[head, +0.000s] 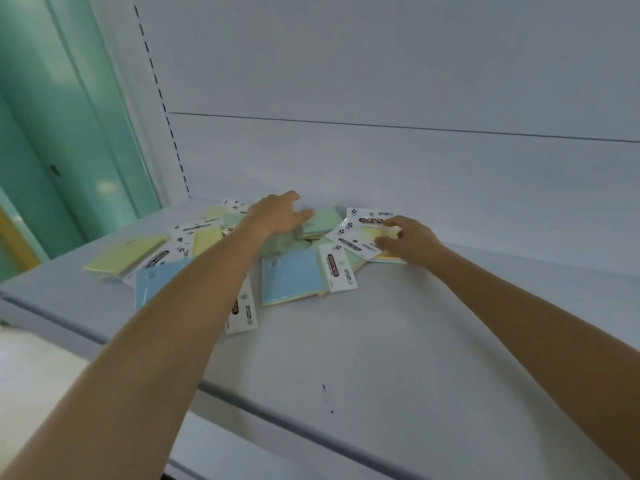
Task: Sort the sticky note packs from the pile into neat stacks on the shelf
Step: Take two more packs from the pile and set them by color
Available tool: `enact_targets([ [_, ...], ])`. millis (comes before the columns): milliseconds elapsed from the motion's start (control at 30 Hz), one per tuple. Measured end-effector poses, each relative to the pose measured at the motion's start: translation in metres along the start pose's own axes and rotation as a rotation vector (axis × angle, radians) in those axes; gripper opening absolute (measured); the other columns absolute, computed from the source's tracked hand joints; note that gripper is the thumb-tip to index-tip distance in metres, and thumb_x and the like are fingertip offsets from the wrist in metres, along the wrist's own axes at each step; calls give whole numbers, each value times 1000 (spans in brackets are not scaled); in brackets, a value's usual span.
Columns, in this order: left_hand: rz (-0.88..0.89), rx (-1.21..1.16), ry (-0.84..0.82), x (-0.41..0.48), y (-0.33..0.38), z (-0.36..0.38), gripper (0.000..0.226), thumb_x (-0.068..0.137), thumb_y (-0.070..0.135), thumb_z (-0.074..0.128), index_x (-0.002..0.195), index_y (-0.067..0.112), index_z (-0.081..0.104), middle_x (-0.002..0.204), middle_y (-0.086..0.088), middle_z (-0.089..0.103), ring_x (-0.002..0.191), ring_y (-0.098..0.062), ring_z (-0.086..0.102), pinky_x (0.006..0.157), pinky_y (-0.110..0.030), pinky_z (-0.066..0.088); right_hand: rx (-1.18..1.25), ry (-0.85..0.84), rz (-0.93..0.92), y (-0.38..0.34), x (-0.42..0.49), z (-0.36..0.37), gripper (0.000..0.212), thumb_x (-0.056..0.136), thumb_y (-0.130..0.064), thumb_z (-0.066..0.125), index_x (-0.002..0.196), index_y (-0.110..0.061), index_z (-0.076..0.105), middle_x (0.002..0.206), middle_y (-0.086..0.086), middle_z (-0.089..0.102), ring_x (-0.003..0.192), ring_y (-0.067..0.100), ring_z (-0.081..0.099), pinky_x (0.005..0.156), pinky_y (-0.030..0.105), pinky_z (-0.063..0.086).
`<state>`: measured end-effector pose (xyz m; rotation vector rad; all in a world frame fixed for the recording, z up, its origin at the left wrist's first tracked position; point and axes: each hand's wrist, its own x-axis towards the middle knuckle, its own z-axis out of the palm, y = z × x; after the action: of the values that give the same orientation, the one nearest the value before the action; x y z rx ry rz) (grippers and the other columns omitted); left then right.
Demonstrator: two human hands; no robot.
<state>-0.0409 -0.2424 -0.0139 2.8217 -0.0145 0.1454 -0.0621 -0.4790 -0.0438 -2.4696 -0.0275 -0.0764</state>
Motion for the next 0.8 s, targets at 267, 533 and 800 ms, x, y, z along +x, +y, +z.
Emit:
enact_targets([
  [267, 65, -319, 8, 22, -5, -6, 59, 77, 25, 72, 129, 12, 47, 134, -12, 51, 118, -26, 52, 95, -29, 40, 452, 131, 77, -7, -8, -6, 36, 80, -4, 63, 113, -17, 61, 87, 4, 45, 70, 14, 46, 58, 15, 40],
  [533, 254, -654, 249, 4, 21, -26, 37, 80, 3, 63, 116, 8, 59, 104, 1, 52, 96, -10, 47, 80, -18, 36, 465, 393, 71, 17, -48, -30, 30, 87, -2, 50, 111, -12, 64, 104, -2, 53, 76, 13, 51, 54, 9, 39],
  [800, 380, -850, 83, -26, 124, 15, 39, 81, 4, 63, 120, 9, 57, 127, -12, 55, 120, -21, 50, 104, -37, 42, 516, 638, 248, 85, -136, -94, 37, 87, 1, 42, 116, -13, 61, 107, 1, 54, 78, 14, 52, 52, 13, 42],
])
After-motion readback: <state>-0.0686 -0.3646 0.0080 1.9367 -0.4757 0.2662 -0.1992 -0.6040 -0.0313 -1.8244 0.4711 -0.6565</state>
